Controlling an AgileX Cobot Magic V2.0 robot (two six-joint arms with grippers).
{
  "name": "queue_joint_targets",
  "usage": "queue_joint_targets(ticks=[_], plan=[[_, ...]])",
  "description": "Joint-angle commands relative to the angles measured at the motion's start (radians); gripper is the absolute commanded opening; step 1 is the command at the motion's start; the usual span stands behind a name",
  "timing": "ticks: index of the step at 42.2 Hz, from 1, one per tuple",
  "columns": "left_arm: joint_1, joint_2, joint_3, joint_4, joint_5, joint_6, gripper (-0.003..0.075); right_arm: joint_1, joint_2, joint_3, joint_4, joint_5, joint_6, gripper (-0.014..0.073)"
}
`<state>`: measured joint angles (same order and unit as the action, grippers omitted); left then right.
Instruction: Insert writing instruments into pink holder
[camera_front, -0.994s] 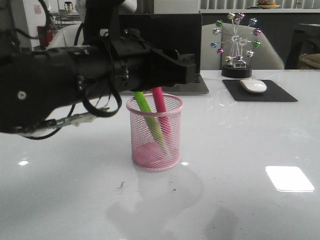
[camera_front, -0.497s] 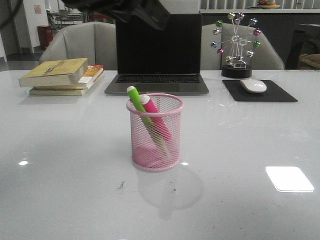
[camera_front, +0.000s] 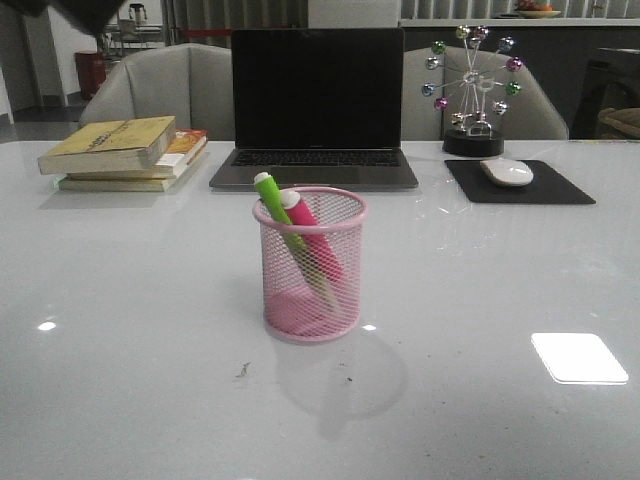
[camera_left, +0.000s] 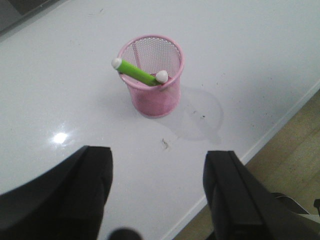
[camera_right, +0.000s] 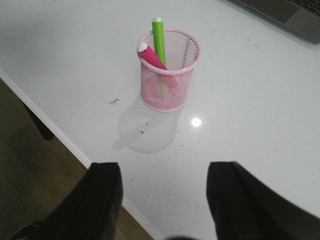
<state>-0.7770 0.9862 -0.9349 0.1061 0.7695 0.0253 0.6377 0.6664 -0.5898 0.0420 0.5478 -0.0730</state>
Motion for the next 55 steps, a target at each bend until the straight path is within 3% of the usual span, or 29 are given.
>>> queue_joint_targets(ticks=[1,15,35,47,55], plan=[[-0.008,-0.077,0.028,-0.005,-0.04,-0.012,0.0454,-0.006,-0.002,-0.027,0.002,-0.065,-0.007,0.0489],[-0.008,-0.196,0.169,0.057,-0.044,-0.107,0.0454,-0.006,-0.002,-0.027,-0.056,0.02,-0.007,0.0489],[-0.008,-0.19,0.176,0.062,-0.064,-0.109,0.0452,-0.006,-0.002,-0.027,-0.059,0.036,0.048,0.048],[-0.008,-0.19,0.176,0.062,-0.064,-0.109,0.0255,-0.006,-0.002,-0.027,-0.059,0.047,0.047,0.0184],[-0.008,-0.19,0.176,0.062,-0.064,-0.109,0.0129,-0.006,-0.002,-0.027,-0.059,0.047,0.047,0.0079]])
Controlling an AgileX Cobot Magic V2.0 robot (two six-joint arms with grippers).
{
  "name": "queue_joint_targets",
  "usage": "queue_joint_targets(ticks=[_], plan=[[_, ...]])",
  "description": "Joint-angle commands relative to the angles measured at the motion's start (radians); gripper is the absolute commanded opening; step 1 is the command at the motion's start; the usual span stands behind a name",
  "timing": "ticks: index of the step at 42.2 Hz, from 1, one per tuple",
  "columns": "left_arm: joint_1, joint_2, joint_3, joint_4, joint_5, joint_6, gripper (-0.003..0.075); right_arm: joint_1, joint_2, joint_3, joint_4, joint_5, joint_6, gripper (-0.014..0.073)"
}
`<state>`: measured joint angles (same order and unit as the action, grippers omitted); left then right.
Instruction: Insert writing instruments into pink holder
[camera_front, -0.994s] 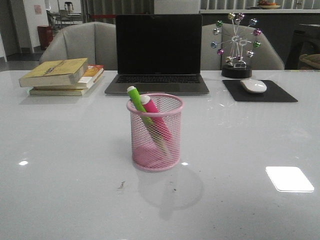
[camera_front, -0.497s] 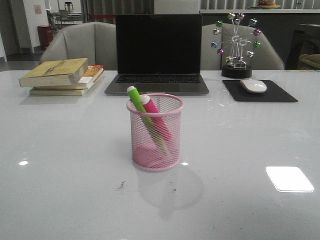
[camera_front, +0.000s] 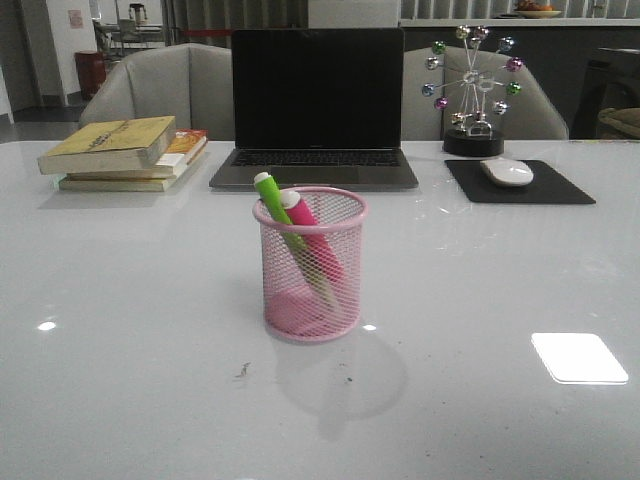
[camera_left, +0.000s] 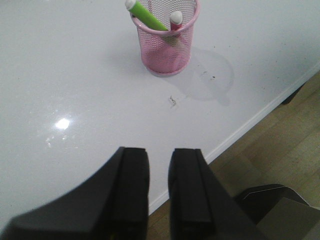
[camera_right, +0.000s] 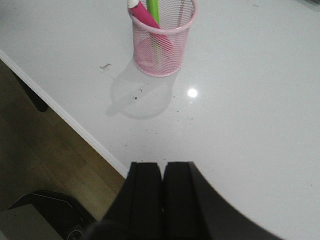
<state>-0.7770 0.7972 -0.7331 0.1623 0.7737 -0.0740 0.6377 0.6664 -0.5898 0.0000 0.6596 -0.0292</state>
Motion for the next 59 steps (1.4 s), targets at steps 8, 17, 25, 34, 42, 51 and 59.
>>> queue_joint_targets(ticks=[8,17,25,34,42,51,59], plan=[[-0.008,-0.001,-0.026,0.006,-0.068,-0.01,0.0093,-0.006,-0.002,-0.027,-0.017,-0.065,0.004,0.0057],[-0.008,-0.001,-0.026,0.006,-0.071,-0.01,0.0093,-0.006,-0.002,-0.027,-0.017,-0.061,0.004,0.0057],[-0.008,-0.001,-0.026,0.006,-0.071,-0.01,0.0093,-0.006,-0.002,-0.027,-0.017,-0.061,0.004,0.0057],[-0.008,-0.006,-0.024,0.007,-0.073,-0.01,0.0093,-0.006,-0.002,-0.027,-0.017,-0.061,0.004,0.0057],[0.106,-0.074,-0.016,-0.017,-0.076,-0.01,0.0093,-0.006,-0.002,-0.027,-0.017,-0.06,0.004,0.0057],[0.335,-0.239,0.091,-0.148,-0.249,0.131,0.0093,-0.006,-0.002,-0.027,-0.017,-0.059,0.004,0.0057],[0.509,-0.443,0.29,-0.178,-0.456,0.161,0.0093,-0.006,-0.002,-0.027,-0.017,-0.059,0.004,0.0057]])
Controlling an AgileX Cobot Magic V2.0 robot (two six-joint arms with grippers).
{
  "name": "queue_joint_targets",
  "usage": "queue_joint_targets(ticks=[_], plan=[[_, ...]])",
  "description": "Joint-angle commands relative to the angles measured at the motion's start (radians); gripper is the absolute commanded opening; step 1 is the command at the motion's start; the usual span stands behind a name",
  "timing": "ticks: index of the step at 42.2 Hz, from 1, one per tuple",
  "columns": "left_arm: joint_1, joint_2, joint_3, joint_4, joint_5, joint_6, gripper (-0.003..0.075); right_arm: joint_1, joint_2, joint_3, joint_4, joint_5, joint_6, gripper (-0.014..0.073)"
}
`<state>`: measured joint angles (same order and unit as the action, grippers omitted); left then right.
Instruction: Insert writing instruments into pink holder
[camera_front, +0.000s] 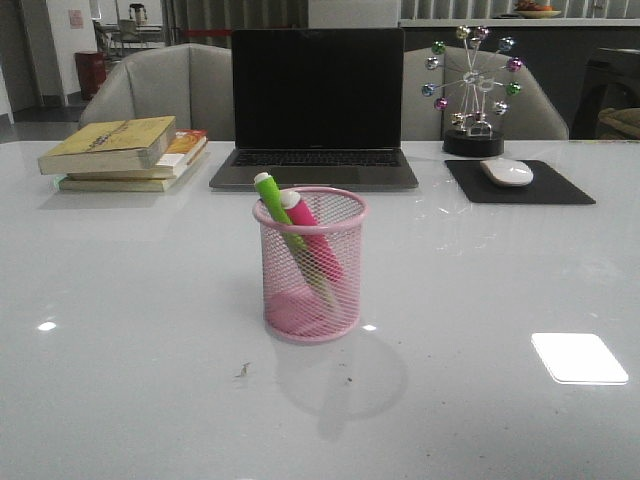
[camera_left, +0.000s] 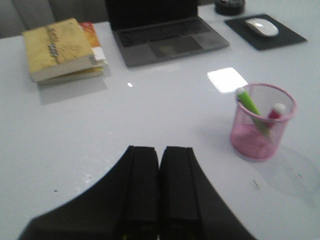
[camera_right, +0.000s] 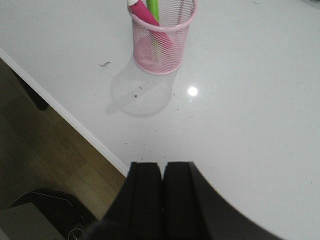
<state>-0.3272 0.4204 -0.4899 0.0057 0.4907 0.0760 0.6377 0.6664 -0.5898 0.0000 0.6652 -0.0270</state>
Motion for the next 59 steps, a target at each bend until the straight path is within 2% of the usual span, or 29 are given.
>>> queue_joint_targets(ticks=[1,13,26,59], plan=[[0.082,-0.097,0.077,-0.021,-0.203,0.011,0.0093,-0.006,-0.002,-0.027,-0.017,-0.065,0.001,0.0057],[0.276,-0.353,0.345,-0.062,-0.426,0.011,0.0093,-0.006,-0.002,-0.027,-0.017,-0.065,0.001,0.0057],[0.287,-0.444,0.5,-0.064,-0.604,0.011,0.0093,-0.006,-0.002,-0.027,-0.017,-0.065,0.001,0.0057],[0.254,-0.442,0.498,-0.064,-0.598,0.011,0.0093,-0.006,-0.002,-0.027,-0.017,-0.062,0.001,0.0057]])
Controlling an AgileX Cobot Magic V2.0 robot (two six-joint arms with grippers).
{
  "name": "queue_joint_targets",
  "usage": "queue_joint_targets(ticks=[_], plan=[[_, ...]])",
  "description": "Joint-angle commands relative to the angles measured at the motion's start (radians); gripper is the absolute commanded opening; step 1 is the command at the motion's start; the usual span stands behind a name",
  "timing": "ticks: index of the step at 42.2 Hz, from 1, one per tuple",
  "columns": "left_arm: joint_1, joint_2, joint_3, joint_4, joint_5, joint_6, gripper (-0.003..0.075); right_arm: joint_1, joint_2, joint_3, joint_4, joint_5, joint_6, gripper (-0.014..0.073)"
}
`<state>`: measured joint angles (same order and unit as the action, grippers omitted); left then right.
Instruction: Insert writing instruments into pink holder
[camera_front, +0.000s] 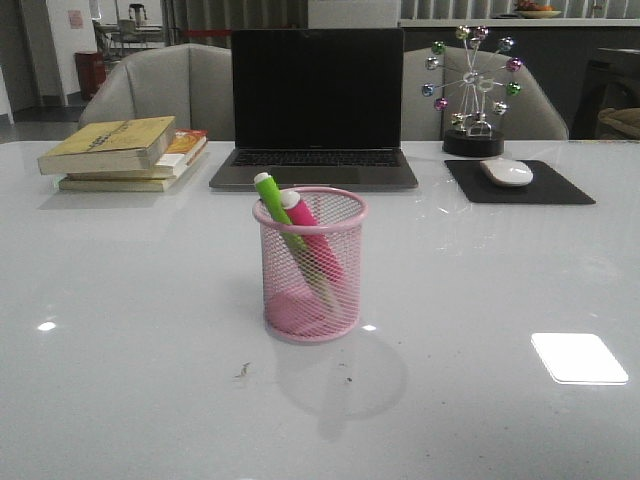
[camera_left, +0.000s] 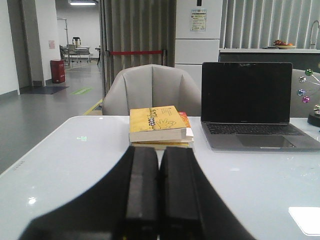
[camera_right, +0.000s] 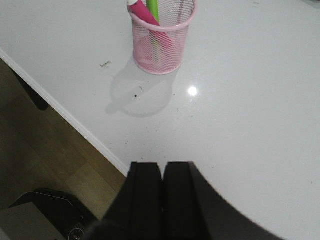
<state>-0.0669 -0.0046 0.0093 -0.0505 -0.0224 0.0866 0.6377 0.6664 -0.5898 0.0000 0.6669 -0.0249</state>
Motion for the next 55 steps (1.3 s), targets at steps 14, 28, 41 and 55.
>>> queue_joint_targets(ticks=[14,28,41,55], plan=[[-0.007,-0.017,-0.002,-0.008,-0.085,0.001,0.0093,-0.006,-0.002,-0.027,-0.017,-0.064,-0.001,0.0057],[-0.007,-0.017,-0.002,-0.008,-0.085,0.001,0.0093,-0.189,-0.135,0.124,-0.04,-0.268,-0.012,0.0057],[-0.007,-0.017,-0.002,-0.008,-0.085,0.001,0.0093,-0.57,-0.527,0.471,-0.032,-0.71,-0.011,0.0057],[-0.007,-0.017,-0.002,-0.008,-0.085,0.001,0.0093,-0.679,-0.698,0.606,-0.016,-0.773,-0.011,0.0057]])
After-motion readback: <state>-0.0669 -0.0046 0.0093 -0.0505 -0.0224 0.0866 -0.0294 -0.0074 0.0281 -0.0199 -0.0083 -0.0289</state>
